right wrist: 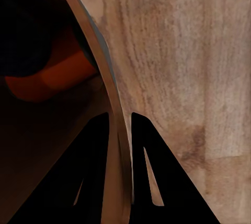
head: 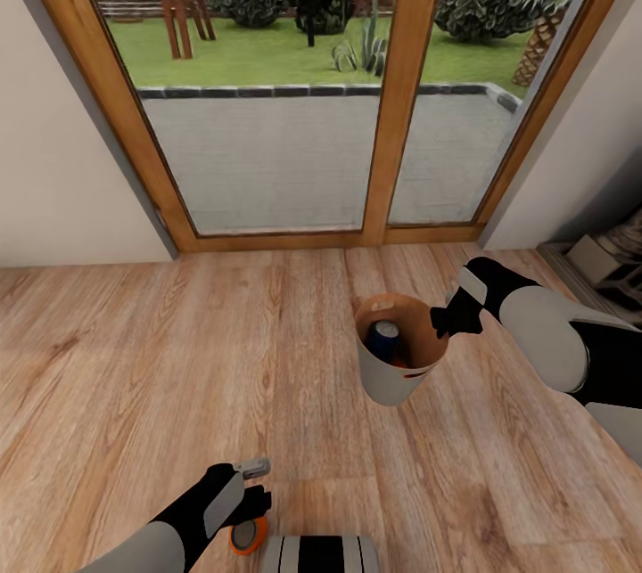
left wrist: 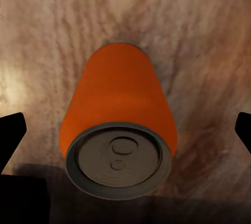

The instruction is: Put the three can of soda from the living room inside the tash can in the kitchen.

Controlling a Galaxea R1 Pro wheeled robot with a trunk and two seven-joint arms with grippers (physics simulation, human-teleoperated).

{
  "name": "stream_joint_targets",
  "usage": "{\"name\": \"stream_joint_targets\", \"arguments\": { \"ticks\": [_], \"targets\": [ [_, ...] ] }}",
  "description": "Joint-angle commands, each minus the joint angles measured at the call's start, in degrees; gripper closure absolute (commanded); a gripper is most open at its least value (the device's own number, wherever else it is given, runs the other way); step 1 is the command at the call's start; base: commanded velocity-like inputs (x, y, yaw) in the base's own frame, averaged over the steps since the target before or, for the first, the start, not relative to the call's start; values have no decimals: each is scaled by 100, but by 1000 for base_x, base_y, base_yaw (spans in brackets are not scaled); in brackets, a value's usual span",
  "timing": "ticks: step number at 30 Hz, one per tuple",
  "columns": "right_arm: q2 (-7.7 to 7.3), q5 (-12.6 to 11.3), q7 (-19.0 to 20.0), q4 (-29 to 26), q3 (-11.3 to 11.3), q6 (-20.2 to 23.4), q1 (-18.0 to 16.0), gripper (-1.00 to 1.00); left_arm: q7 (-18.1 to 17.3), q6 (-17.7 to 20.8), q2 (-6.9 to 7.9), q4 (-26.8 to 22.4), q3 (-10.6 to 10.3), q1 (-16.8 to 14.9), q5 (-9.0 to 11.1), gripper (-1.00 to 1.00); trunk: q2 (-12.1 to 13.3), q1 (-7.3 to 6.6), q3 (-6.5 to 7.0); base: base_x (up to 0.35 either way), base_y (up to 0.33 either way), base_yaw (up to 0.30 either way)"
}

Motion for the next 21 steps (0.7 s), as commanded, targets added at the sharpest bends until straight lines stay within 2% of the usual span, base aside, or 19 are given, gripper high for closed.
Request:
{"name": "stream_joint_targets", "arguments": {
  "ticks": [1,12,21],
  "targets": [
    [1,-118,26,-1,-99,0,-2,100,-1,-15,-2,0,0,0,0,-100,0,-1,1,0,0,0],
    [-4,-117,21,-5,-99,0,-2,100,-4,-102,-9,190,0,18,1,-100,0,-1,1,0,0,0],
    [-5,-117,18,-6,-99,0,-2,100,-4,-402,-24,373,-27,27,0,-100,0,-1,1,0,0,0]
  ]
}}
